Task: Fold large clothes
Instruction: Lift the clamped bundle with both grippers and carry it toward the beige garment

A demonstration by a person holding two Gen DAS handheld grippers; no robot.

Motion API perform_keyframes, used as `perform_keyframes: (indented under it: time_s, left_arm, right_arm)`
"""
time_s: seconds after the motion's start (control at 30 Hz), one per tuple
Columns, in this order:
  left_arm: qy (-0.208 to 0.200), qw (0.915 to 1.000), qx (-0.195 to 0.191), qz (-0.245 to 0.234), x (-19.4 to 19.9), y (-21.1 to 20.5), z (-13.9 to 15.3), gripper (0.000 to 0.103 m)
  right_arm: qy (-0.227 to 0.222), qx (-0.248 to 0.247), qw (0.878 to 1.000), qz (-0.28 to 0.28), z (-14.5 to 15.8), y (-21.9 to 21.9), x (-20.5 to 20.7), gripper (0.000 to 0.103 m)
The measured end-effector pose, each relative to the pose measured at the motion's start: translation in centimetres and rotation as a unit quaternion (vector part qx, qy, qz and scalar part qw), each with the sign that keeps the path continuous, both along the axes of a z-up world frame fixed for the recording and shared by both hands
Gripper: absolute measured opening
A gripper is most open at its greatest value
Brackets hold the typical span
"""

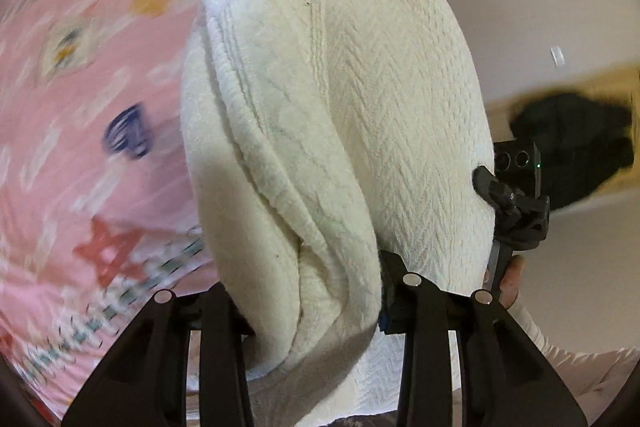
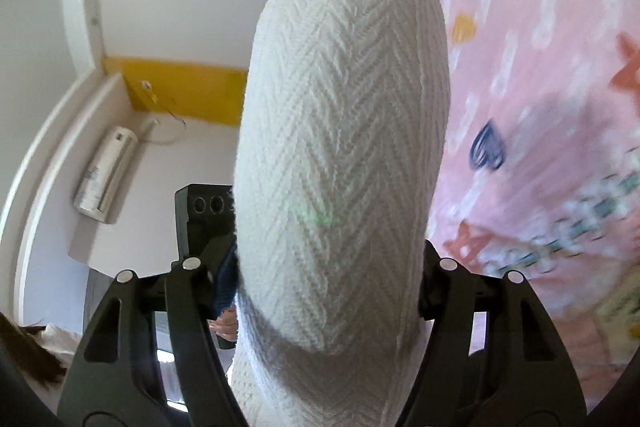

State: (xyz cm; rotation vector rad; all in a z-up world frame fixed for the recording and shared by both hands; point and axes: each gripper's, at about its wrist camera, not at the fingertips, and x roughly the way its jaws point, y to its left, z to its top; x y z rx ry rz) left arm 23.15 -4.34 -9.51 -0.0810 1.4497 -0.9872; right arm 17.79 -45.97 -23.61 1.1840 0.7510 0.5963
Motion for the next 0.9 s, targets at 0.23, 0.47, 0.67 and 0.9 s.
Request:
perform_keyframes:
  time_s: [0.23,0.47,0.67,0.9]
  left_arm:
    - [-0.030,0.9957,0.005,-0.088,-9.0,-19.5,2.8,0.033]
    - [-0.036,0.9865,0.019,-0.159,-13.2,-37.2,-2.2,0.033]
    - [-0.052,0.9753,0.042,-0.210,-10.7,-48.5,-12.6,0.033]
    - [-0.033,0.9582,0.083,-0.272,-8.2,-54.4,-28.0,0.030]
  right_arm:
    - [-0.025,-0.010,0.996,-0.088,1.9,-17.9,-12.2,0.064]
    - [-0.015,-0.039,0.985,-0.166,-1.5,-33.3,-17.8,0.064]
    - [0.006,-0.014,0.978,-0.210,-14.1,-41.1,-16.6,0.064]
    - [0.091,-0.086,0.969,-0.212,-28.8,-44.4,-13.5,0.064]
